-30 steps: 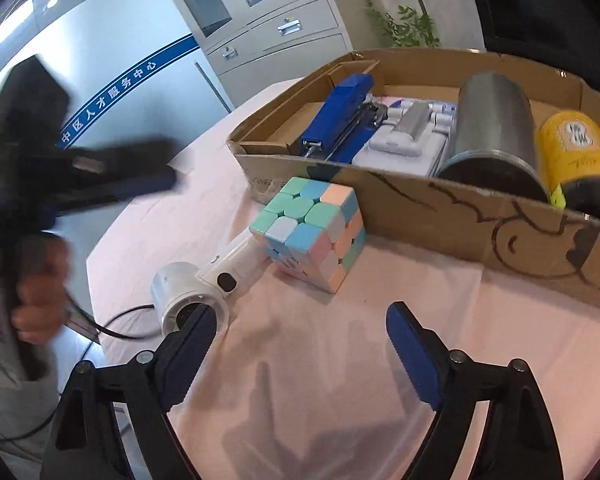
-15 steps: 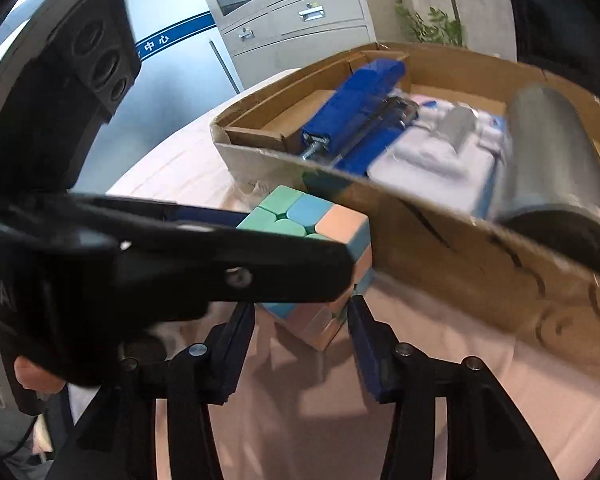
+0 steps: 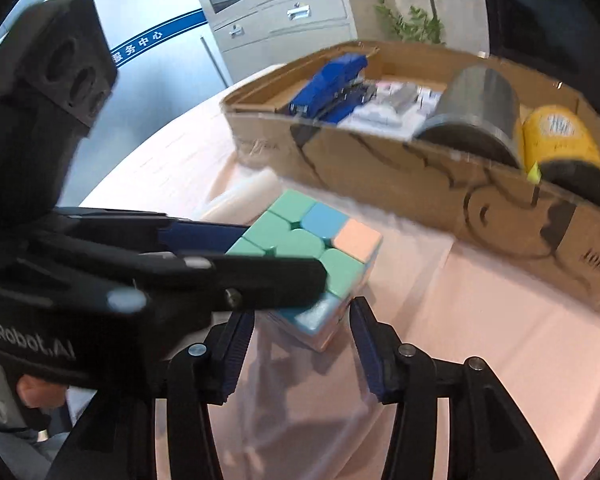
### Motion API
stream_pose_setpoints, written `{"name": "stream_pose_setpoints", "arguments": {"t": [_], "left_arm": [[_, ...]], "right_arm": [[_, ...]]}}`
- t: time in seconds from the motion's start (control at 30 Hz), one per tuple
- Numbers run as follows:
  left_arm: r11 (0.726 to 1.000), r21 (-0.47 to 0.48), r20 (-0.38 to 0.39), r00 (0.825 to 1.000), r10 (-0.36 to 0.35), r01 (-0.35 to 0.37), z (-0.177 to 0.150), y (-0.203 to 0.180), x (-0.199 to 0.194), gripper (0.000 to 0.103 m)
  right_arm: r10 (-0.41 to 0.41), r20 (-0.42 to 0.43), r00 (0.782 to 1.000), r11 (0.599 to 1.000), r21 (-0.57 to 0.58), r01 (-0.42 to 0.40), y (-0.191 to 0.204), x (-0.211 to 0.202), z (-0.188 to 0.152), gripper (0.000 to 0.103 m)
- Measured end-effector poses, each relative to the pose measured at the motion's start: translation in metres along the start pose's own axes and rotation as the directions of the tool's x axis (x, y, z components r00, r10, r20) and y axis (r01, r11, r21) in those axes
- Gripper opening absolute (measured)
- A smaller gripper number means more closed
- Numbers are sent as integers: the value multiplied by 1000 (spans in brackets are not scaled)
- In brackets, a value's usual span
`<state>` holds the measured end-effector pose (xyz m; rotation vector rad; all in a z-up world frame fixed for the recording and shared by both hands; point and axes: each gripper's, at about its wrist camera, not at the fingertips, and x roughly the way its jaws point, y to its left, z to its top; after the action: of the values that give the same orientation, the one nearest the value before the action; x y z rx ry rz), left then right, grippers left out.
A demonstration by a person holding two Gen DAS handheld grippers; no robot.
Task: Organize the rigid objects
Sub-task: 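Grasp the Rubik's cube with the right gripper, then carry the cube into the box and set it on the game box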
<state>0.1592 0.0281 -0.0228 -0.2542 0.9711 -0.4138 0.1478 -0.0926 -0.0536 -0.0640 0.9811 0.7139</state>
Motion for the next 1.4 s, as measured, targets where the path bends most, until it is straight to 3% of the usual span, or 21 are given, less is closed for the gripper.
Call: {"name": "stream_pose_setpoints", "arguments": {"t": [0.2, 0.33, 0.53, 0.7, 0.9, 1.0, 1.2, 1.4], "left_arm": [[996, 88, 173, 985, 2, -17, 53, -18, -52, 46], [995, 102, 225, 974, -2, -21, 109, -11, -58, 46], [999, 32, 178, 983, -35, 30, 184, 23, -18, 46], [994, -45, 55, 994, -95, 97, 216, 55, 46, 46], [988, -120, -77, 991, -110, 100, 226, 78, 107, 46], [988, -123, -112, 988, -110, 96, 223, 82, 121, 46], [990, -113, -133, 986, -104, 89, 218, 76, 120, 47], [996, -66, -158, 985, -67, 57, 214, 66, 112, 46]], "right_arm": [[18, 121, 992, 1000, -6, -17, 12, -33, 56, 46], [4, 182, 983, 999, -44, 4, 6, -44, 115, 46], [-30, 158, 987, 995, -87, 44, -30, -27, 186, 46], [-56, 18, 998, 996, -73, 57, -75, 19, 229, 45], [-52, -130, 990, 999, -4, 52, -120, 79, 239, 45], [-82, -154, 985, 997, -17, 81, -121, 84, 227, 45], [-140, -179, 974, 989, -74, 128, -111, 86, 221, 45], [-108, -209, 972, 991, -100, 88, -100, 84, 210, 45]]}}
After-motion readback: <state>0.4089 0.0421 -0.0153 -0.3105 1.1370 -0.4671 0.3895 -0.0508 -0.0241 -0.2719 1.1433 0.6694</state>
